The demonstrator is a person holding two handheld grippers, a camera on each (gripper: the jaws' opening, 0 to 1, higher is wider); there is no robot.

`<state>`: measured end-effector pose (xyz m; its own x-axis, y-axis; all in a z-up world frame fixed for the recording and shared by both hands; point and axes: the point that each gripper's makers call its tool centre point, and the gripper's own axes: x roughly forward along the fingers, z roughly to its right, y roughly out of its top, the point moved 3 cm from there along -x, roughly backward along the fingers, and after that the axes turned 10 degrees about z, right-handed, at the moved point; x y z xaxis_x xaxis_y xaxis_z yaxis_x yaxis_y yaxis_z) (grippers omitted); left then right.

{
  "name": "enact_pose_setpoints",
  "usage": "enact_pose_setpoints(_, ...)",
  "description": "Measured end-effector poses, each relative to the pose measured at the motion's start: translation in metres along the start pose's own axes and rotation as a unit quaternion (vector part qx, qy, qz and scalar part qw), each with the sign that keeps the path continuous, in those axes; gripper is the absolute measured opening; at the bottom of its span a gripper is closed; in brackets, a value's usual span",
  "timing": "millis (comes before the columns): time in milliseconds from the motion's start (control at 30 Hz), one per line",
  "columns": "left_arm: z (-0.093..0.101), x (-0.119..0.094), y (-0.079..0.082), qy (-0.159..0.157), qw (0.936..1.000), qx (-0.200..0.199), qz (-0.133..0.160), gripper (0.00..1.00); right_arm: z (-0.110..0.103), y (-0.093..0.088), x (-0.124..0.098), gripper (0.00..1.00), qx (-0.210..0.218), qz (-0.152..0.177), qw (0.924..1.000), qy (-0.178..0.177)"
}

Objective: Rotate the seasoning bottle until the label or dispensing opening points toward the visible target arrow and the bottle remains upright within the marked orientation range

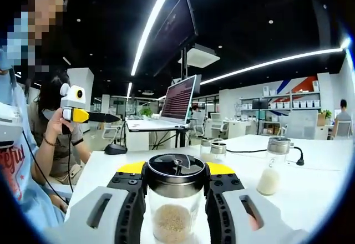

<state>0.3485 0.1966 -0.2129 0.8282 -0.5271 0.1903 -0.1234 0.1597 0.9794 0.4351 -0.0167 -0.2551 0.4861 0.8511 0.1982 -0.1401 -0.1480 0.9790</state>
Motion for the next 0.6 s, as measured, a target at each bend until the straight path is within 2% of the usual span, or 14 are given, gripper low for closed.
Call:
enact_pose_setpoints(333, 0.0012, 0.0002, -0.001, -0.001, 1.0, -0.003, 0.0, 0.87, -0.0013, -0.0008, -0.0008, 0.39, -0.008, -0.008, 0.999, -0.043)
enact_pose_setpoints(600, 0.0017, -0.0011, -0.0001, -0.002, 0.9999, -0.01, 0.004, 0.87, -0.0012, -0.0024, -0.0026, 0.39, -0.004, -0.001, 0.9976, -0.069)
